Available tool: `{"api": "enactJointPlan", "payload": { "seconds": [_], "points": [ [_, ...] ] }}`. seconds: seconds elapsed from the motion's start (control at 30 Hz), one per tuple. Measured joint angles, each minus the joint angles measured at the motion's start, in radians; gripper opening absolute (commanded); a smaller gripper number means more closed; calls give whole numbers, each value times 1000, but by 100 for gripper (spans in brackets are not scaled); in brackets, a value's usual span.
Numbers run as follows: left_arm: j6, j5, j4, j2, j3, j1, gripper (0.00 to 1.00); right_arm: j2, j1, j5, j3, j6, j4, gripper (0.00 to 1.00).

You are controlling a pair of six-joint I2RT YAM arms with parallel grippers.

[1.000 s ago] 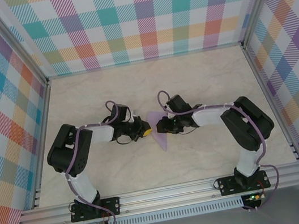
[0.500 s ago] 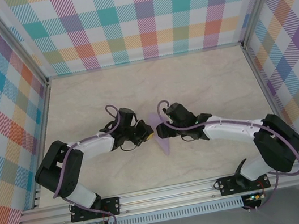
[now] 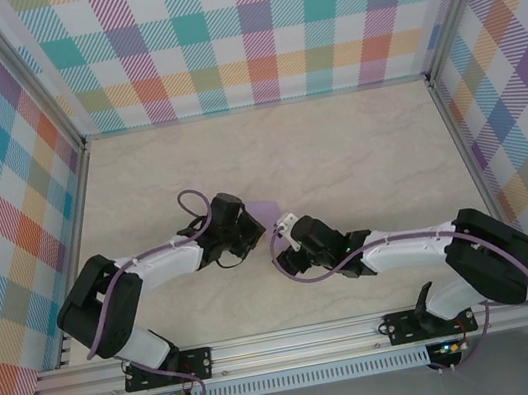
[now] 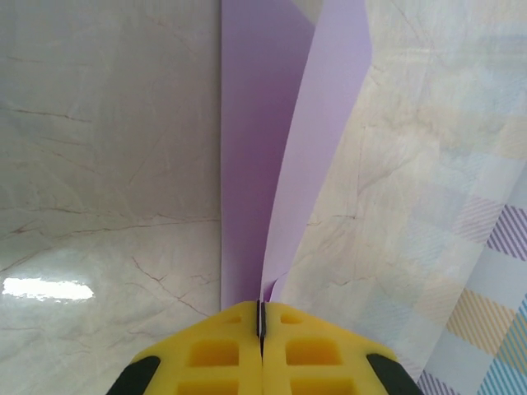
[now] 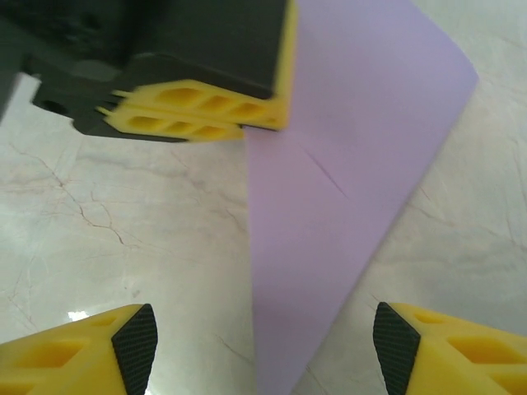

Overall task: Fold a paper plane with a square sheet of paper (pick it up from the middle)
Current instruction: Fold the wing for the fifth time at the center of the table.

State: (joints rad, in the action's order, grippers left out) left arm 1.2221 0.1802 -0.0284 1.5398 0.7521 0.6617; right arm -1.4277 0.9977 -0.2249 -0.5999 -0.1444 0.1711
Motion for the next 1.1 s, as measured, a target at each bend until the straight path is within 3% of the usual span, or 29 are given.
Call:
{"api": "enactJointPlan", "payload": {
  "seconds": [0.13,0.63,0.87,1.1],
  "points": [
    [36,-18,-1,1,0,16,5,-50,6,-4,4,95,85,64],
    [91,-14,0,16,0,17,6,-237,6,-44,100,393,493,57],
    [95,-13,1,19,0,17,7,-299,6,-53,100,452,572,44],
    [95,-2,1,25,0,17,10,-299,5,-53,100,472,604,23]
  ]
}}
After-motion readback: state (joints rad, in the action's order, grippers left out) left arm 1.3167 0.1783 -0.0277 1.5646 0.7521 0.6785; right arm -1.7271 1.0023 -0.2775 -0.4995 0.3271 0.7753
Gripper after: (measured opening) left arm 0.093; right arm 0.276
